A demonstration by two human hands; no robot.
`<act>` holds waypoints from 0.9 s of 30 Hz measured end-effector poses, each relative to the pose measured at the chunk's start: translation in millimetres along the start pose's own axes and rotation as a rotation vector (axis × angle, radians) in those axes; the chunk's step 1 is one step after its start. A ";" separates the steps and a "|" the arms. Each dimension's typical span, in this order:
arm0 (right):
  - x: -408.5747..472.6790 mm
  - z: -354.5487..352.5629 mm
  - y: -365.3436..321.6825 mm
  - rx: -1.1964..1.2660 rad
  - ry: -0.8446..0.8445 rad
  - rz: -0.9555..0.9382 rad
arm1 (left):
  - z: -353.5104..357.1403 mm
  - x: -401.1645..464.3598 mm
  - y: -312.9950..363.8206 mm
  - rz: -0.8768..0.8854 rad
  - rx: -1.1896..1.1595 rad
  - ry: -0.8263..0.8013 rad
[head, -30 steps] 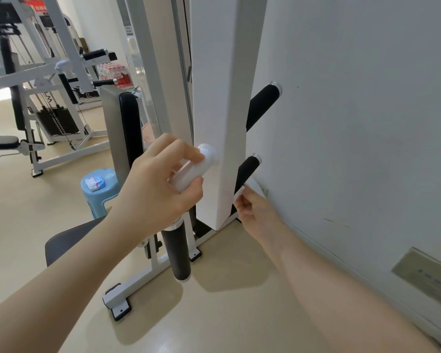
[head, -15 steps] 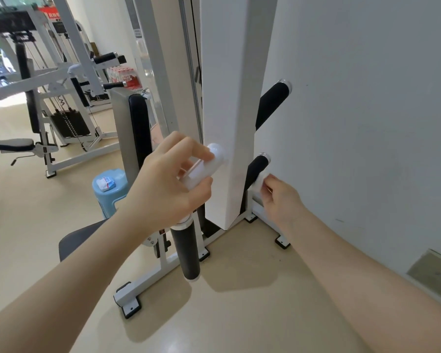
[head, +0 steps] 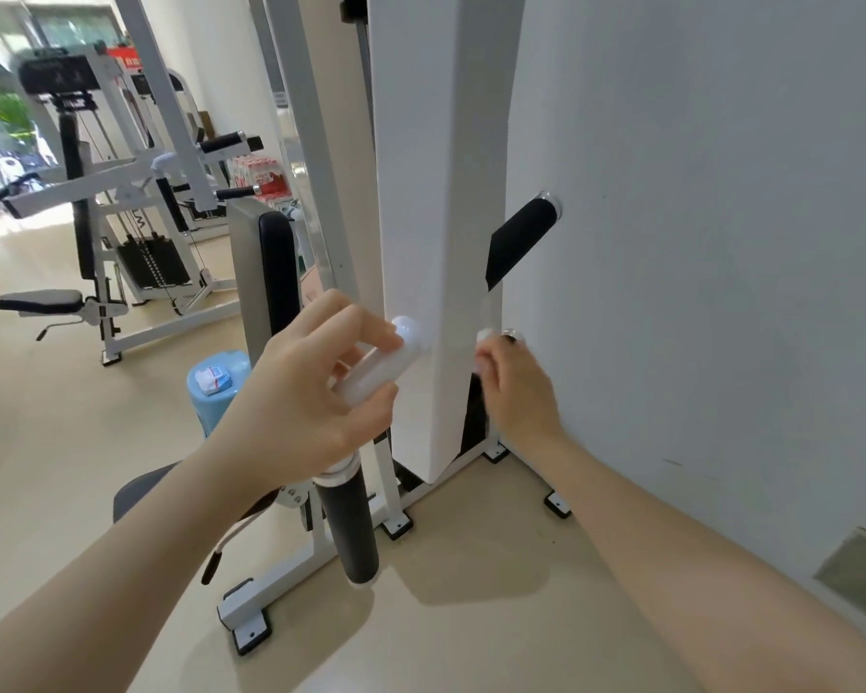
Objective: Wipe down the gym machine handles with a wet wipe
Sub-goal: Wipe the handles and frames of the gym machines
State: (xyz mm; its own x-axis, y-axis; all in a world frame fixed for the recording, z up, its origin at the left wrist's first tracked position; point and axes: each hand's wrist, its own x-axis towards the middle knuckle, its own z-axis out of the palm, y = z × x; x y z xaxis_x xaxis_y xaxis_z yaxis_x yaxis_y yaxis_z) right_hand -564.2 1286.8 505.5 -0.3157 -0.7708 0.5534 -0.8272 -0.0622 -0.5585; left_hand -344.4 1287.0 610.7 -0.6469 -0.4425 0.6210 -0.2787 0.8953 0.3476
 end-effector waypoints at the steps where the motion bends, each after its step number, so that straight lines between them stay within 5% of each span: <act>1: -4.3 0.1 -7.7 -0.011 -0.118 -0.064 | -1.1 0.5 0.0 -0.002 0.003 -0.007; 3: -7.3 -1.2 -8.6 0.012 -0.216 -0.167 | -3.3 2.3 0.3 -0.010 0.010 -0.020; 14: -8.1 0.9 39.2 0.008 0.076 -0.058 | -3.7 -0.7 1.8 -0.026 0.028 -0.008; 19: -0.8 2.3 29.2 0.365 0.136 0.558 | -1.2 -1.0 4.9 -0.043 0.003 0.001; 22: 6.6 7.4 27.1 1.104 0.080 0.959 | 2.0 -1.6 5.0 -0.044 -0.013 0.016; 24: -5.3 4.1 20.8 1.508 -0.028 1.050 | 2.0 -1.8 4.0 -0.049 -0.022 0.023; 27: -29.6 -9.4 7.7 1.513 -0.380 0.940 | 0.0 -0.8 0.2 -0.036 -0.018 0.016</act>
State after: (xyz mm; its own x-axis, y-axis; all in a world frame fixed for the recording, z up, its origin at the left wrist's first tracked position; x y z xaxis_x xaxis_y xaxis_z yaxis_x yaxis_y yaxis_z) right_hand -565.6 1315.1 490.6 -0.0855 -0.9578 -0.2746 0.6982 0.1390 -0.7022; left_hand -344.0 1287.5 610.3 -0.6252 -0.4752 0.6191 -0.2883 0.8778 0.3826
